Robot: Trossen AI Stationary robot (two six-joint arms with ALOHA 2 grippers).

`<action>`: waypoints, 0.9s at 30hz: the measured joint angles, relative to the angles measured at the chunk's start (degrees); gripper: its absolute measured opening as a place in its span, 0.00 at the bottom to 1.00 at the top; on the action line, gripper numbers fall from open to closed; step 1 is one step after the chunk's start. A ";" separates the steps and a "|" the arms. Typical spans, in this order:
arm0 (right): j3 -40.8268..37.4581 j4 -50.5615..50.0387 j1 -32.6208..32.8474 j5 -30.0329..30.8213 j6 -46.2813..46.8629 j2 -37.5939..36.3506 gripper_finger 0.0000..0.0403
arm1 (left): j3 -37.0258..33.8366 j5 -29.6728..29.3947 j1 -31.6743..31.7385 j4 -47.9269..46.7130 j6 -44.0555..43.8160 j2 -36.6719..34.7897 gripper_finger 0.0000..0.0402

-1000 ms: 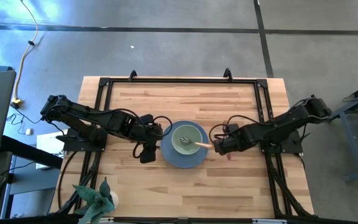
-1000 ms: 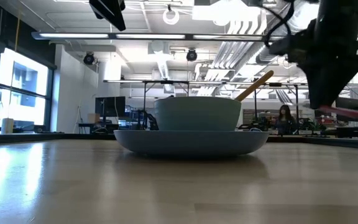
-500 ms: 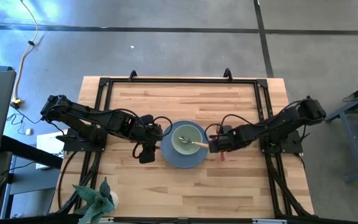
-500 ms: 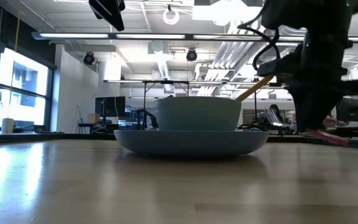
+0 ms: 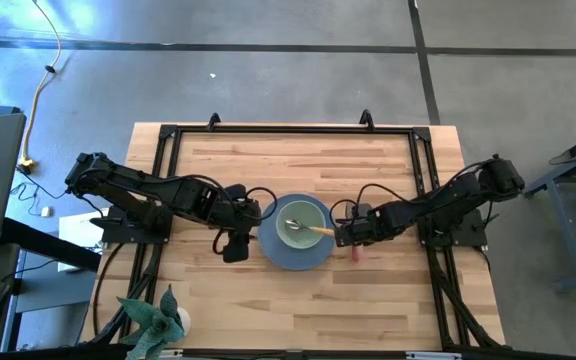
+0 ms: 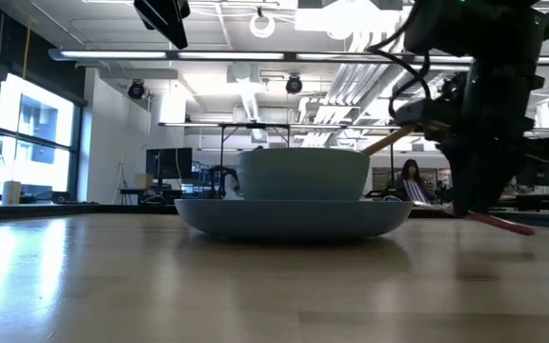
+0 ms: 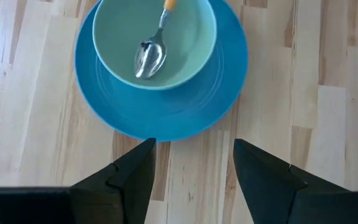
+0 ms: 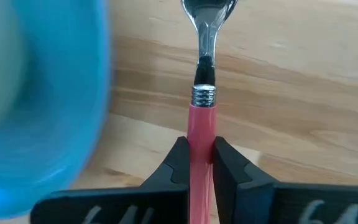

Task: Set table place
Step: Move the red fork to the left of the blue plate

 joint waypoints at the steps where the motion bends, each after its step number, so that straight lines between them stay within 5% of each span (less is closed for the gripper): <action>1: 0.56 0.06 -0.22 0.01 -0.70 0.00 0.01 | 0.00 0.01 0.00 0.00 -0.15 0.00 0.50; 13: 8.12 -9.42 -1.52 0.04 -5.55 0.00 0.01 | 0.00 0.00 0.00 0.00 -0.58 0.00 0.50; 23: 19.31 -30.86 1.00 0.23 -6.96 -1.32 0.01 | 0.00 -0.01 0.00 0.03 -0.61 0.00 0.50; 27: 23.01 -36.19 2.83 4.68 -4.35 -4.84 0.01 | 0.00 -1.31 0.00 1.04 -2.02 0.00 0.50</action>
